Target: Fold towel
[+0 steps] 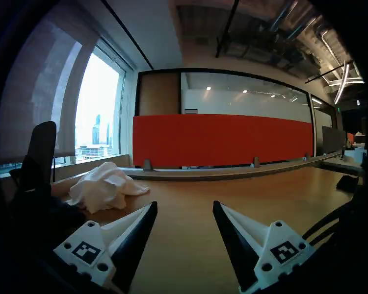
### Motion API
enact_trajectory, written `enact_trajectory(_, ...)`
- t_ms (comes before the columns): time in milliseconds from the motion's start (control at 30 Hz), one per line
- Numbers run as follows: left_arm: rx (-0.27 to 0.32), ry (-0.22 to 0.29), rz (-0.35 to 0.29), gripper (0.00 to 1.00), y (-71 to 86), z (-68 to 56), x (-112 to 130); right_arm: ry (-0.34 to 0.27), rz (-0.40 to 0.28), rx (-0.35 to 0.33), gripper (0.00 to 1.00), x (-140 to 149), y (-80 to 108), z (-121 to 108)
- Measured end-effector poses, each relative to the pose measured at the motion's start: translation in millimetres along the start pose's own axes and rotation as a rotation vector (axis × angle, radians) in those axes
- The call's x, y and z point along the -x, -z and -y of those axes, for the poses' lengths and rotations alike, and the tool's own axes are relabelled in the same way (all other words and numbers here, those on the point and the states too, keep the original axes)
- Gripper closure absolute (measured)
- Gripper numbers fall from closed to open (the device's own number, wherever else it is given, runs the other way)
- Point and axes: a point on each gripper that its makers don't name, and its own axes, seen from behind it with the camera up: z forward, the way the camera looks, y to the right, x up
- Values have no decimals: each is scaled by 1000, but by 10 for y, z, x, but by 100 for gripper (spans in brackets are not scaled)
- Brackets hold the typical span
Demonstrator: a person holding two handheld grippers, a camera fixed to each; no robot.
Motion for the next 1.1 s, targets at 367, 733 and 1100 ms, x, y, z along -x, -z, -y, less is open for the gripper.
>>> enact_trajectory(367, 0, 0, 0, 17, 2, -1, 4, -8, 28, 17, 0, 267, -51, -80)
enact_trajectory(733, 0, 0, 0, 17, 2, -3, 5, -8, 39, -5, 0, 380, -94, 22)
enact_trajectory(1100, 0, 0, 0, 17, 0, -4, 1, -7, 40, -15, 0, 440, -81, 89)
